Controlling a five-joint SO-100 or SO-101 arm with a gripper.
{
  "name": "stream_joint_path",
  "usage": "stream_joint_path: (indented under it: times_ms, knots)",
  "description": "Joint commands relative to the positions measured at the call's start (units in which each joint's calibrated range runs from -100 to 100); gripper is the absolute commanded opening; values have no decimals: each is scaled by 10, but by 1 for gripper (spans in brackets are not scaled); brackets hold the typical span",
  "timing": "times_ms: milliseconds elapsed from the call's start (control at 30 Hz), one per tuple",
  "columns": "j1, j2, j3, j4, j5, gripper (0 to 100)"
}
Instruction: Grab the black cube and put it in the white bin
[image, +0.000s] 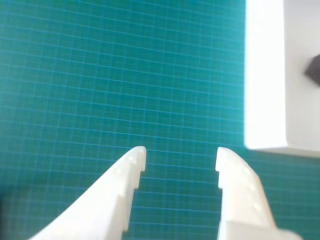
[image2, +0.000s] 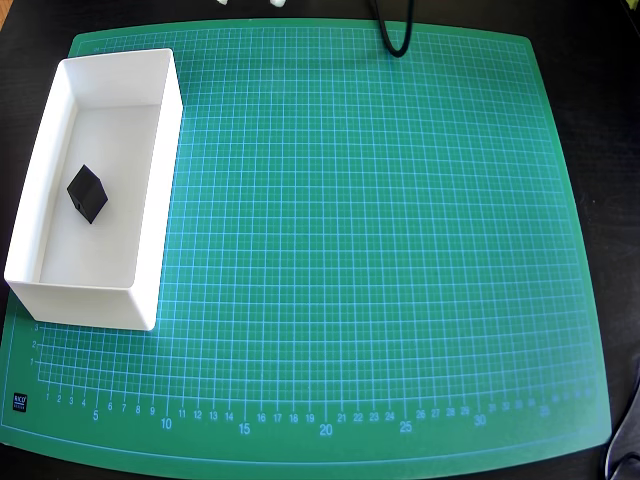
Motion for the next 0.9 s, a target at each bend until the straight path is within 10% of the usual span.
stream_joint_path:
  times_ms: [0,867]
  knots:
    - [-27,-61,63,-36,-40,19]
    - [-71,-303,267,-19,-138,19]
